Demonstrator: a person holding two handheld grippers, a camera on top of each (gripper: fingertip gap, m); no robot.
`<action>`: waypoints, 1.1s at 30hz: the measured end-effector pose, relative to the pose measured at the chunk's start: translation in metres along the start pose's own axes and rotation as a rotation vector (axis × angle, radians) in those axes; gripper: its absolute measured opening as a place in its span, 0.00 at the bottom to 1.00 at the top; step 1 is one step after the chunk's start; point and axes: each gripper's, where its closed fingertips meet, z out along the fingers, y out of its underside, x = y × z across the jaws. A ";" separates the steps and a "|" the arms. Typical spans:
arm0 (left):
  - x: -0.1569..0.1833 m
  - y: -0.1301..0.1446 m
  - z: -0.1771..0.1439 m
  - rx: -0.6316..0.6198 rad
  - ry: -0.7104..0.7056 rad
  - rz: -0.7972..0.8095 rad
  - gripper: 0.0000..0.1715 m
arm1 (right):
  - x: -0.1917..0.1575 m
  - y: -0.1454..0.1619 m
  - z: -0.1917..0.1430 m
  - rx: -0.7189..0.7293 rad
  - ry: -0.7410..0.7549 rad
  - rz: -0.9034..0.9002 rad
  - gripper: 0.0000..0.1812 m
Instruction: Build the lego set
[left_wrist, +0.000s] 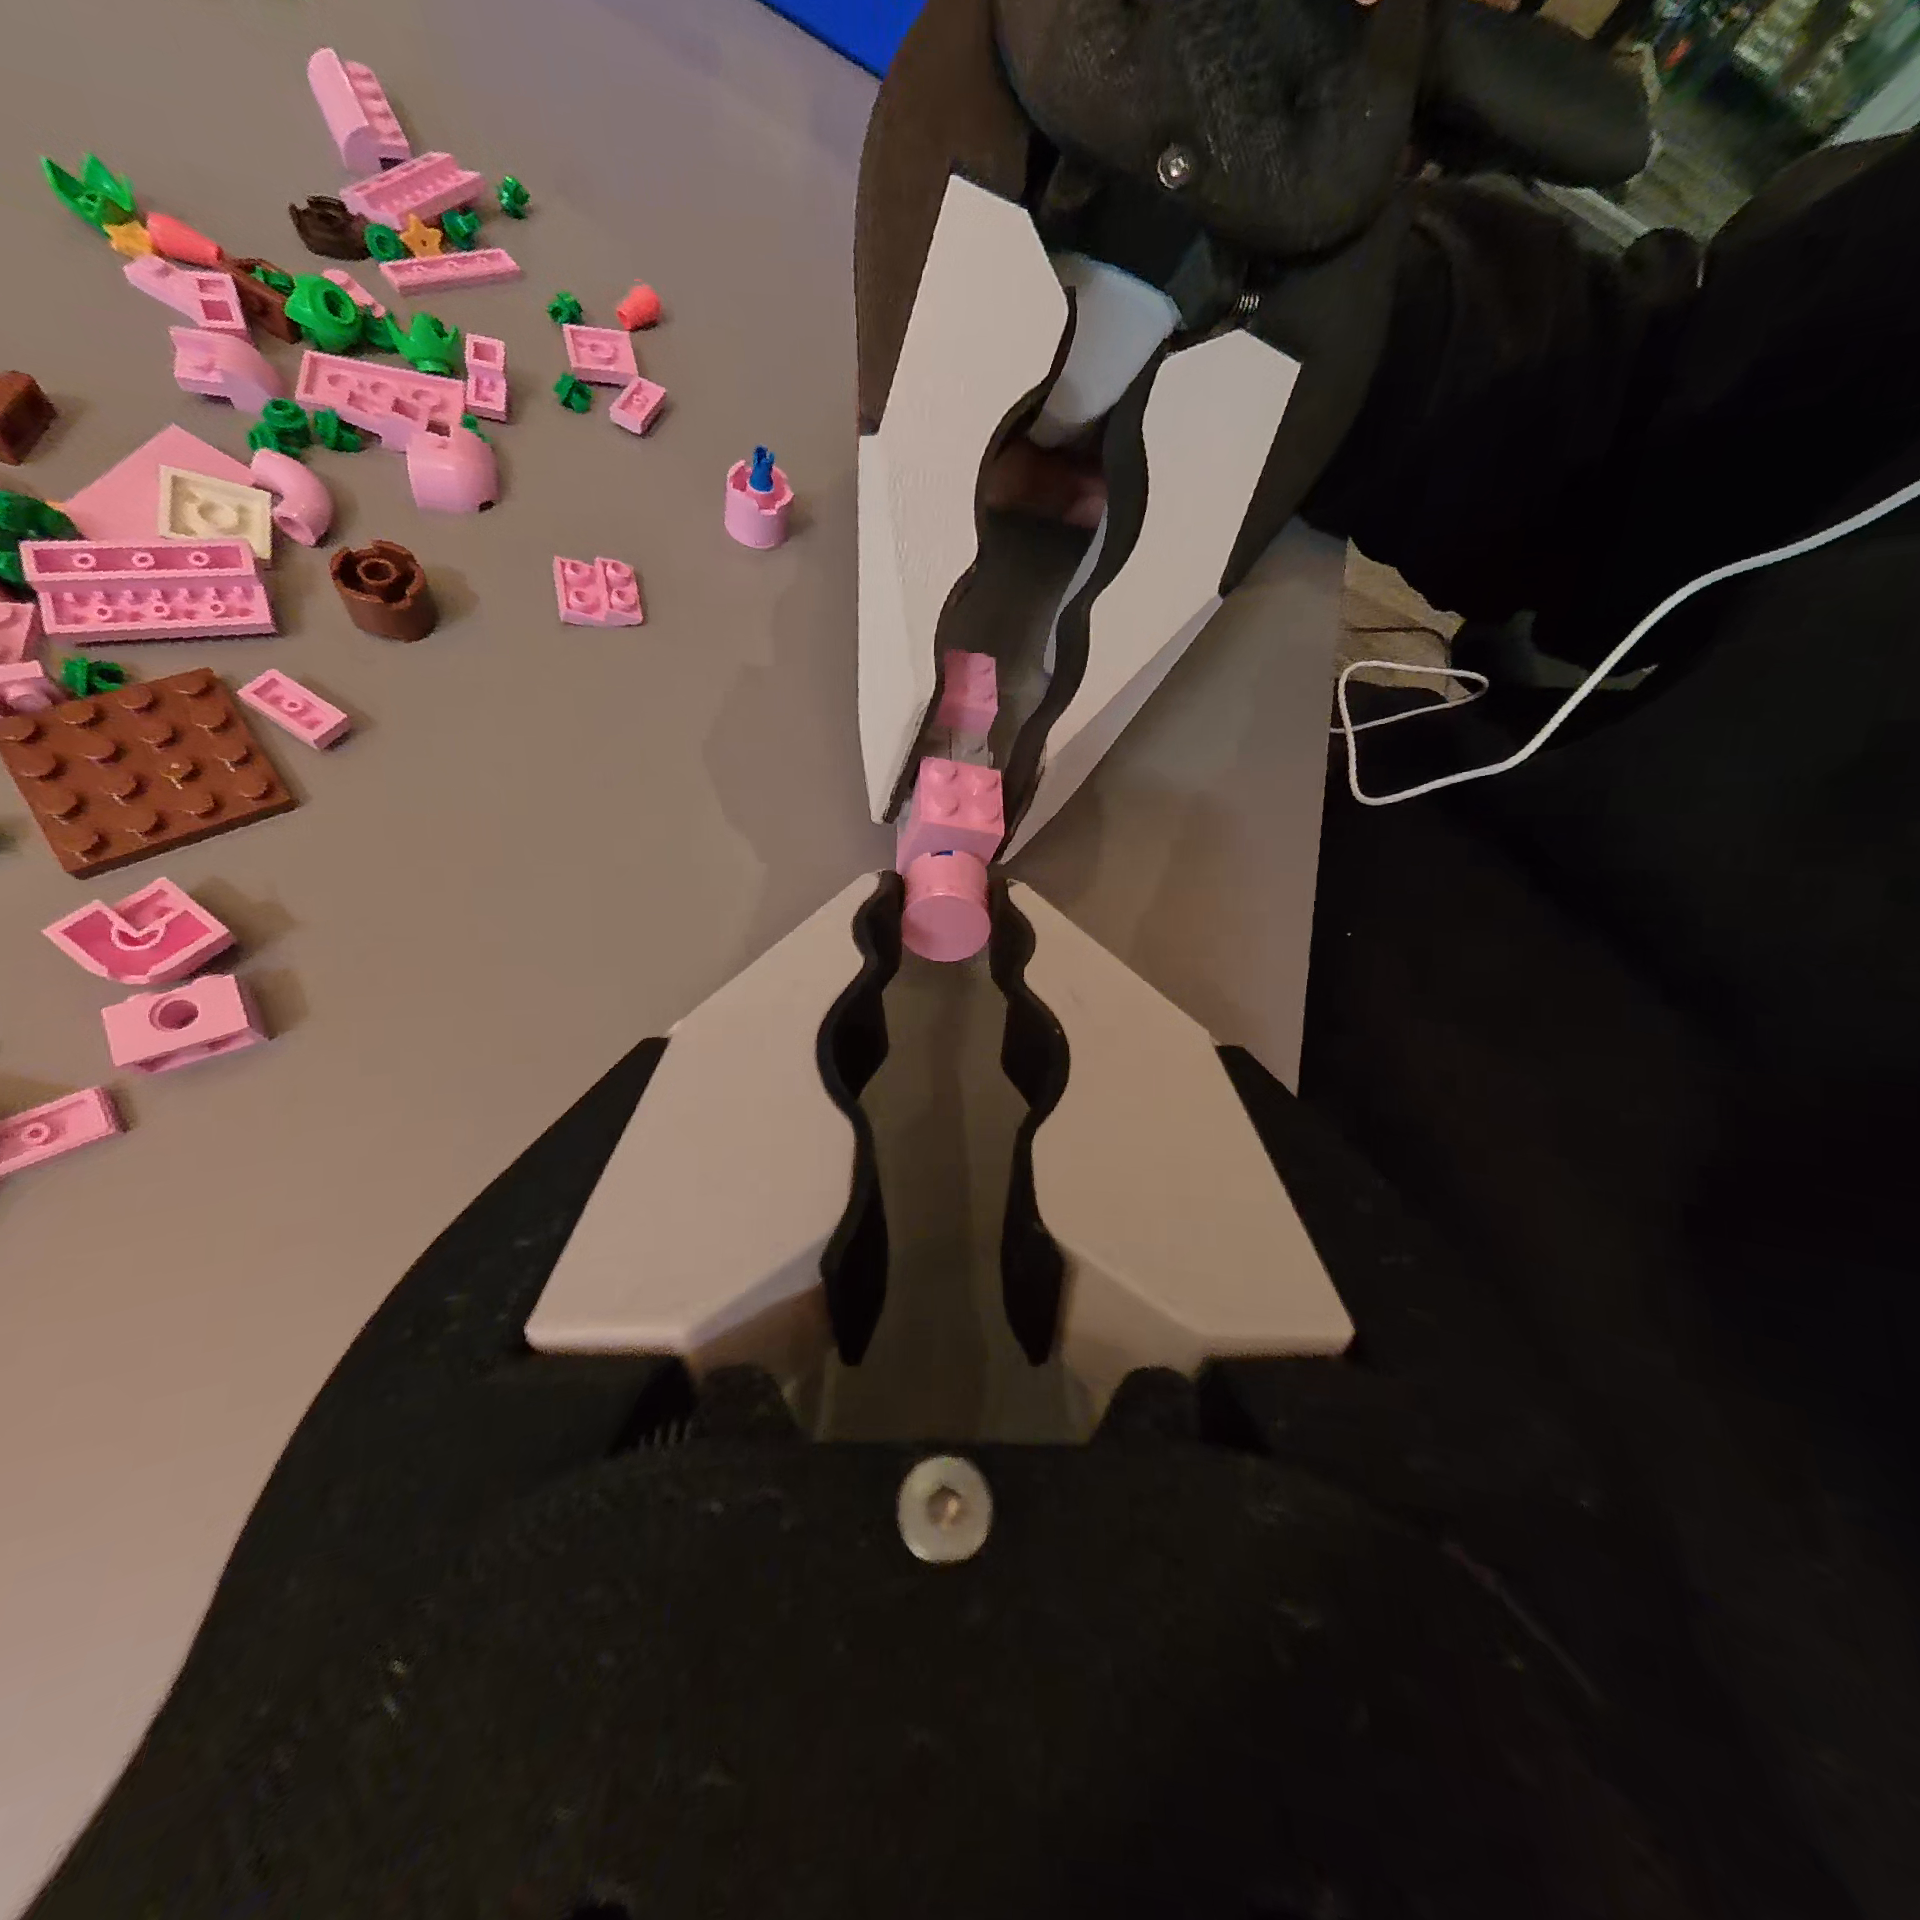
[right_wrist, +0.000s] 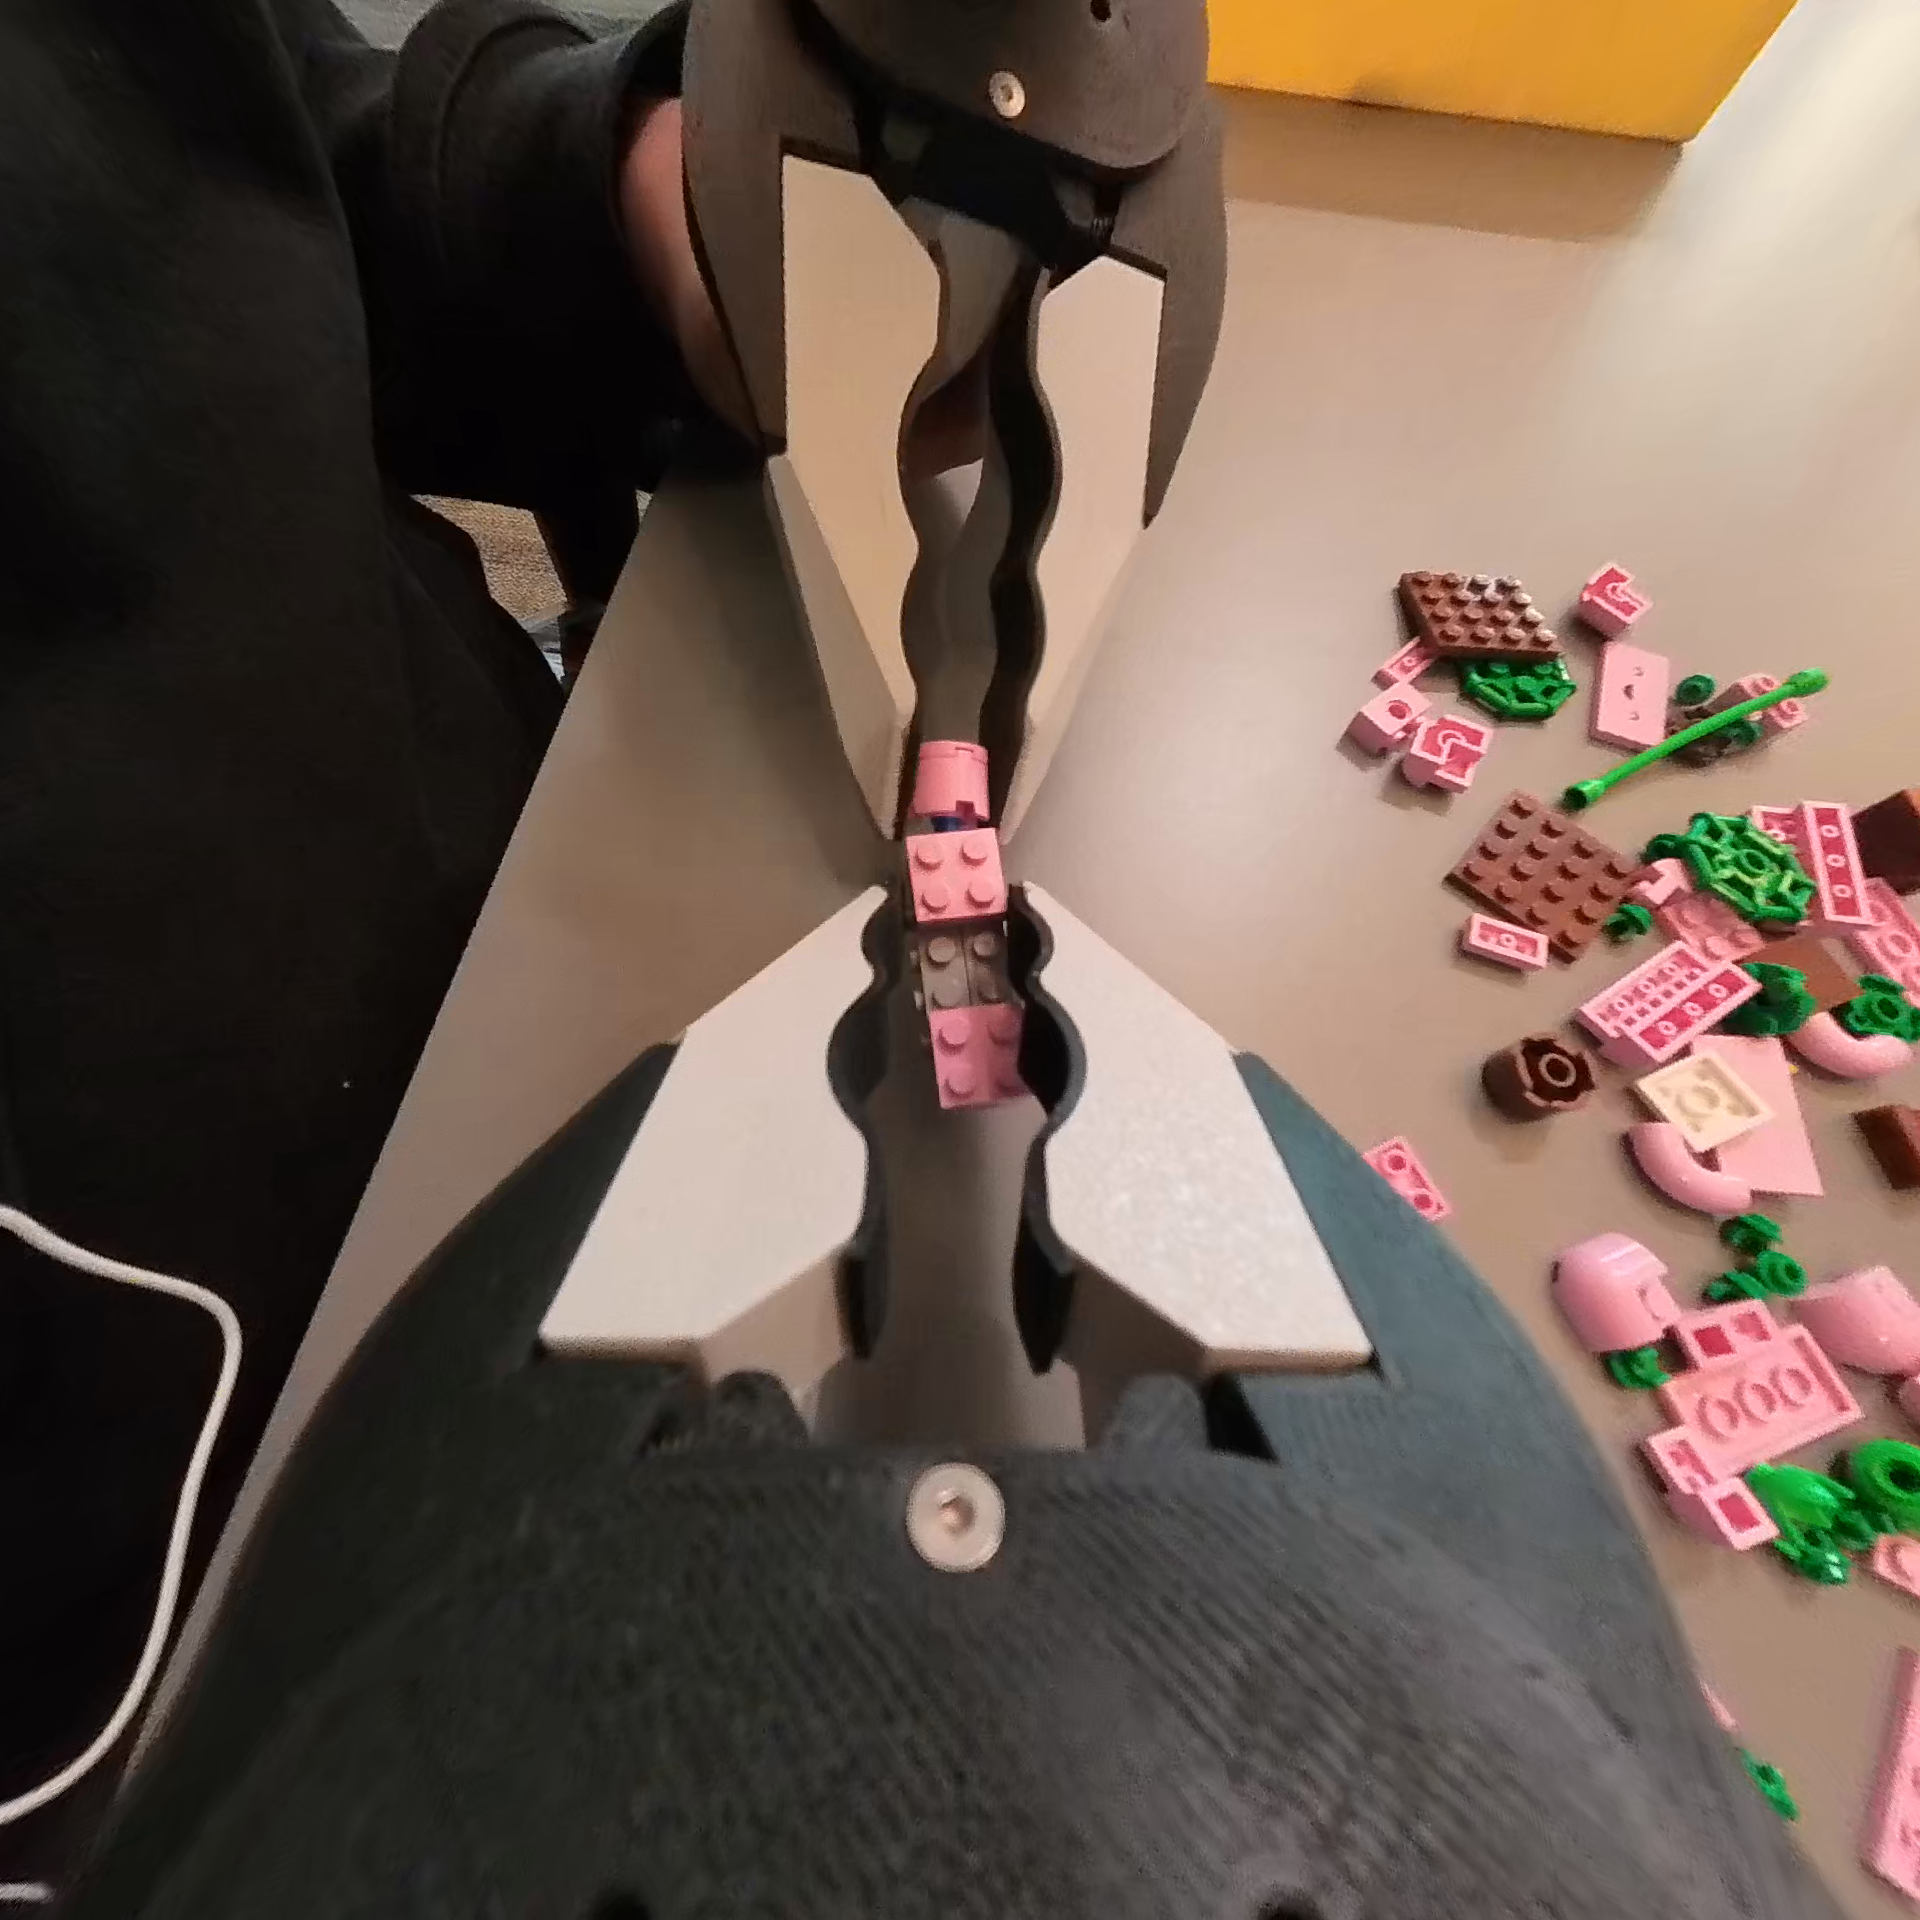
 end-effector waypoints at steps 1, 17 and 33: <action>-0.001 0.000 0.000 0.003 -0.003 -0.002 0.08 | 0.001 -0.001 0.000 0.004 0.005 0.002 0.10; 0.009 -0.031 -0.015 0.235 0.040 0.020 0.08 | 0.004 -0.028 -0.019 0.210 -0.056 0.122 0.09; 0.006 -0.039 -0.016 0.288 0.038 -0.014 0.08 | 0.007 -0.034 -0.022 0.259 -0.081 0.165 0.09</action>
